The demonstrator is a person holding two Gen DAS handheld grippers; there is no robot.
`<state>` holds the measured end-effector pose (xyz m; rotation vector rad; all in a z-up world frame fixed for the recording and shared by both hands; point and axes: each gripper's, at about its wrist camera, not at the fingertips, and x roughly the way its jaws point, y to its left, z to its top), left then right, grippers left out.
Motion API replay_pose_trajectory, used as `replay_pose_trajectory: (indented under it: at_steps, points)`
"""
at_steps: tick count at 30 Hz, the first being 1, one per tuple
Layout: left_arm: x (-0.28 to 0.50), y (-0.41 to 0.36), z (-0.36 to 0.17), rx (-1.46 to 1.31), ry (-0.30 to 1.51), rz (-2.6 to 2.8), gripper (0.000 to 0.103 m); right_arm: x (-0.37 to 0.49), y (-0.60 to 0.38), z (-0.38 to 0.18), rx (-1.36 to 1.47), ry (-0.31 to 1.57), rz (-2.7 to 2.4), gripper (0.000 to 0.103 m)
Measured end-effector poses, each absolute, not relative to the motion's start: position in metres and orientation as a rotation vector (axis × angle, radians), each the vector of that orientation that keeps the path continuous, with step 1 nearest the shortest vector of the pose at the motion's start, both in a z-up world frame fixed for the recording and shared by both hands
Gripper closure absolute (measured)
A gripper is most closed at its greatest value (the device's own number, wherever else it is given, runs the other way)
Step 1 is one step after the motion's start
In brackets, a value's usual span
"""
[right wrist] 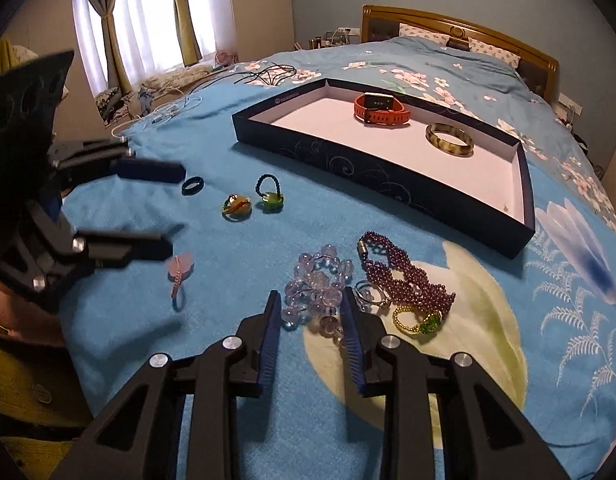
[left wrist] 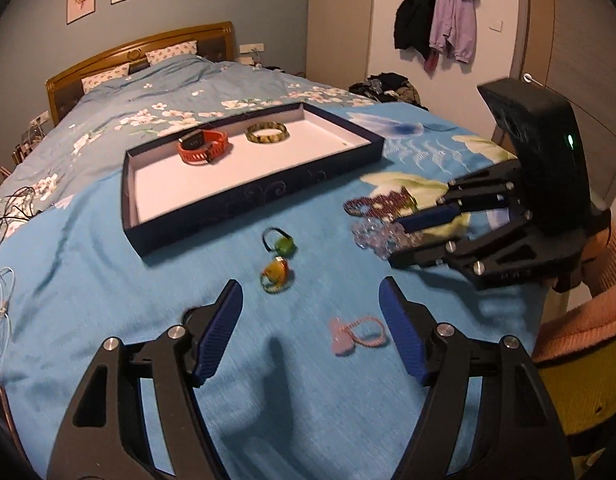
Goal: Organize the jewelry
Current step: 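Grasp the clear crystal bead bracelet with the right tool while the left tool approaches the pink hair tie, then grasp the pink hair tie with the left tool while the right tool carries the bracelet to the tray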
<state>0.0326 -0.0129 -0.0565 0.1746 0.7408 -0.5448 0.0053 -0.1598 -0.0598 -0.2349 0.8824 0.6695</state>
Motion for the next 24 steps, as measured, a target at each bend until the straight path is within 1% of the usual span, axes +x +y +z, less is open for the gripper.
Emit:
replay_pose_trajectory:
  at_steps: [1,2,11,13,14,18,21,23,24]
  points:
    - [0.031,-0.014,-0.058,0.176,0.745,-0.55,0.033,0.005,-0.162,-0.057,-0.216,0.876,0.682,0.089]
    - [0.03,-0.014,-0.059,0.175,0.75,-0.556,0.033,0.004,-0.164,-0.054,-0.199,0.869,0.691,0.095]
    - [0.023,-0.022,-0.067,0.206,0.789,-0.58,0.033,-0.002,-0.171,-0.042,-0.105,0.848,0.743,0.095]
    - [0.024,-0.022,-0.07,0.21,0.806,-0.578,0.035,-0.001,-0.175,-0.036,-0.06,0.835,0.755,0.095]
    - [0.025,-0.023,-0.071,0.209,0.813,-0.576,0.037,0.0,-0.177,-0.032,-0.041,0.825,0.758,0.095]
    - [0.03,-0.023,-0.076,0.211,0.844,-0.568,0.049,0.001,-0.181,-0.022,-0.014,0.795,0.758,0.095]
    - [0.032,-0.024,-0.081,0.208,0.871,-0.574,0.056,0.001,-0.182,-0.019,-0.008,0.787,0.755,0.095]
    - [0.031,-0.024,-0.082,0.21,0.869,-0.575,0.058,0.003,-0.182,-0.02,0.003,0.787,0.752,0.095]
    - [0.031,-0.024,-0.082,0.206,0.869,-0.578,0.062,0.003,-0.183,-0.021,0.007,0.787,0.751,0.095]
